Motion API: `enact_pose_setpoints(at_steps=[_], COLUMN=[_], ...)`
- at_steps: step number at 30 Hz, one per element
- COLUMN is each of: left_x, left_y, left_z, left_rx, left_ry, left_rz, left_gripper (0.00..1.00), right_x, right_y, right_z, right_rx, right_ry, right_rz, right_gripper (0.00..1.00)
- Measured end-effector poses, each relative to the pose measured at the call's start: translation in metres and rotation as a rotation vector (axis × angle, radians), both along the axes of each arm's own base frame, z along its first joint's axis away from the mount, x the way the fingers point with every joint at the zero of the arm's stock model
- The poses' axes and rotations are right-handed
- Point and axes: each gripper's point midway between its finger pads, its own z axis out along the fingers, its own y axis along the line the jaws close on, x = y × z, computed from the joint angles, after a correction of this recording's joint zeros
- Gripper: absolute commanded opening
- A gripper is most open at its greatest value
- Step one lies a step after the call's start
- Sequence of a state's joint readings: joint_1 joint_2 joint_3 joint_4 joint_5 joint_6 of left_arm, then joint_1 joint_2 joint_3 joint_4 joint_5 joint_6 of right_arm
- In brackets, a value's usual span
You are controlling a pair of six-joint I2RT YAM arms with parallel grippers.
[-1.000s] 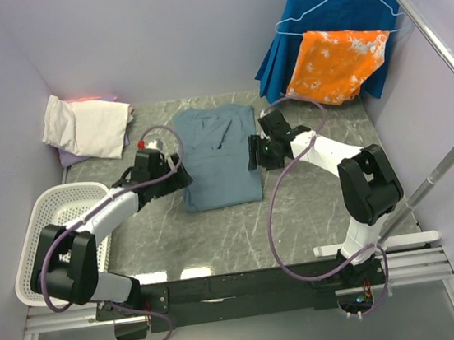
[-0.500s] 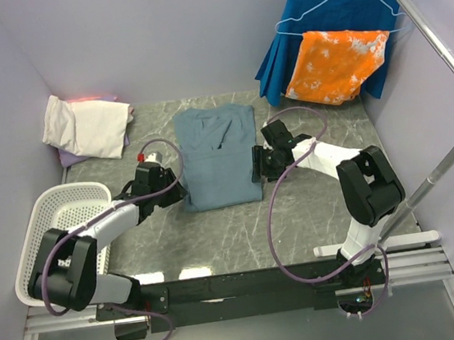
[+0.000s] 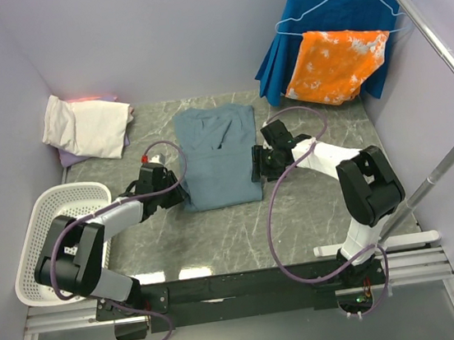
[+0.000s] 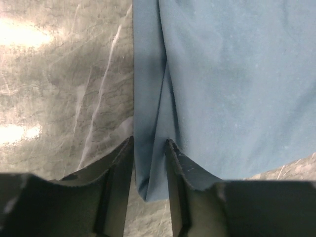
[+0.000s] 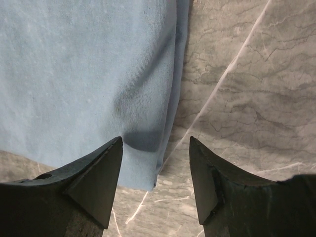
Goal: Fold and stack the t-shirts
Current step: Fold the folded rectangular tshirt in 1/3 of the way
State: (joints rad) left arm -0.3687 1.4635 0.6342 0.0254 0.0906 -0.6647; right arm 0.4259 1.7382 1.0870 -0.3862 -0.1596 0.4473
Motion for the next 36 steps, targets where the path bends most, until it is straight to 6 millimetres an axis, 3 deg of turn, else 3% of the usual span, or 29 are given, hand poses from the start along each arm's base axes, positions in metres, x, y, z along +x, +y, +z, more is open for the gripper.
enact_pose_setpoints(at_steps=[6,8,9,12,23,29,36], left_x=[0.002,0.002,0.002,0.001,-0.005,-0.01,-0.019], left_y=[-0.002,-0.003,-0.004,-0.007,-0.002,0.004,0.03], left_z=[0.001,0.001,0.001,0.0,-0.003,0.007,0.004], left_rx=[-0.005,-0.006,-0.007,-0.009,0.005,0.003,0.024], left_ry=[-0.01,-0.011,-0.012,-0.012,-0.016,-0.04,-0.007], left_rz=[-0.006,-0.013,-0.017,-0.029,-0.021,0.008,0.101], left_gripper=[0.2,0.1,0.04,0.01,0.01,0.01,0.01], right_x=[0.001,0.0,0.0,-0.001,-0.002,-0.001,-0.001], right_y=[0.001,0.003,0.004,0.008,0.004,0.001,-0.001], right_z=[-0.004,-0.008,-0.01,-0.014,-0.019,-0.022,-0.023], right_rx=[0.001,0.007,0.011,0.027,0.008,-0.007,-0.011], right_ry=[0.007,0.017,0.021,0.034,0.034,0.031,0.031], right_rz=[0.001,0.006,0.009,0.015,-0.005,-0.018,-0.032], right_gripper=[0.56,0.38,0.23,0.01,0.0,0.0,0.0])
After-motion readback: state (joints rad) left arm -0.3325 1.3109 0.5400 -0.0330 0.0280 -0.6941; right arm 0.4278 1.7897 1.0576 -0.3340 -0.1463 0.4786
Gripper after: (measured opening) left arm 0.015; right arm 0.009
